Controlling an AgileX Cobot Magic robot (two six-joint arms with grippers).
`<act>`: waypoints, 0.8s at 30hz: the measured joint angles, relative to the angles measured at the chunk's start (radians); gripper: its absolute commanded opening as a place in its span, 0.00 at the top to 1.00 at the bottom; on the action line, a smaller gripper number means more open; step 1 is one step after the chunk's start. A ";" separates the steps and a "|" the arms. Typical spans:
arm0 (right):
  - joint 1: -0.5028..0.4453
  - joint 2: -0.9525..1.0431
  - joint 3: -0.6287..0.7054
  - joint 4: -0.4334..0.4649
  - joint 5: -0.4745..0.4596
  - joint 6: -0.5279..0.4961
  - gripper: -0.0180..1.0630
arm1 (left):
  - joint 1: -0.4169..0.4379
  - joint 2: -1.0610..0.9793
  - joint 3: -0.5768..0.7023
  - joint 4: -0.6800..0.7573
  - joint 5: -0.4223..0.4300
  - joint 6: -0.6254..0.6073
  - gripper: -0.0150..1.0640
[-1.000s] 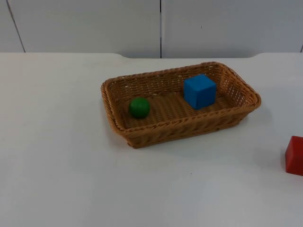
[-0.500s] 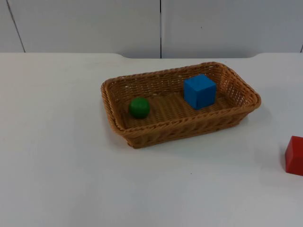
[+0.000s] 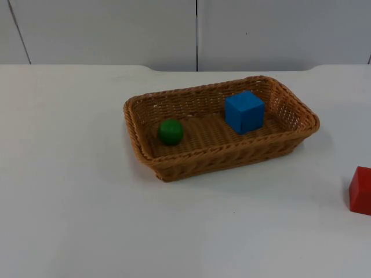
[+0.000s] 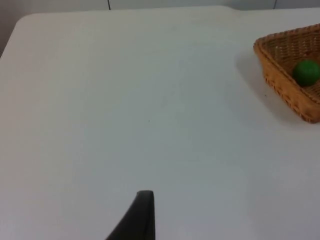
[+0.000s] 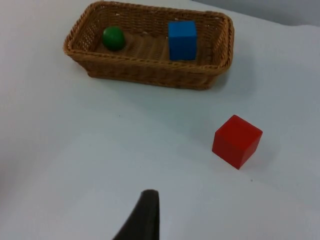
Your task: Place all geometric objects except the red cube into the basket.
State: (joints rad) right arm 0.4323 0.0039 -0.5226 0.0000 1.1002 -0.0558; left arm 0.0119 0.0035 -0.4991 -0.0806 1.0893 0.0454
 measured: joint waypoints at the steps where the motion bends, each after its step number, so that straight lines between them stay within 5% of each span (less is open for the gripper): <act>1: 0.000 0.000 0.000 0.000 -0.002 0.000 0.16 | 0.000 0.000 0.000 0.000 -0.002 -0.001 0.01; 16: 0.000 0.000 0.006 0.000 -0.009 -0.004 0.16 | 0.000 0.000 0.000 0.000 -0.002 -0.009 0.01; 21: 0.000 0.000 0.006 0.000 -0.009 -0.004 0.01 | 0.000 0.000 0.000 0.000 -0.002 -0.011 0.01; 24: 0.000 0.000 0.006 0.000 -0.009 -0.004 0.01 | 0.000 0.000 0.000 0.000 -0.002 -0.011 0.01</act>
State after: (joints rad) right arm 0.4323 0.0039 -0.5169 0.0000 1.0916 -0.0596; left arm 0.0119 0.0035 -0.4991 -0.0806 1.0871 0.0345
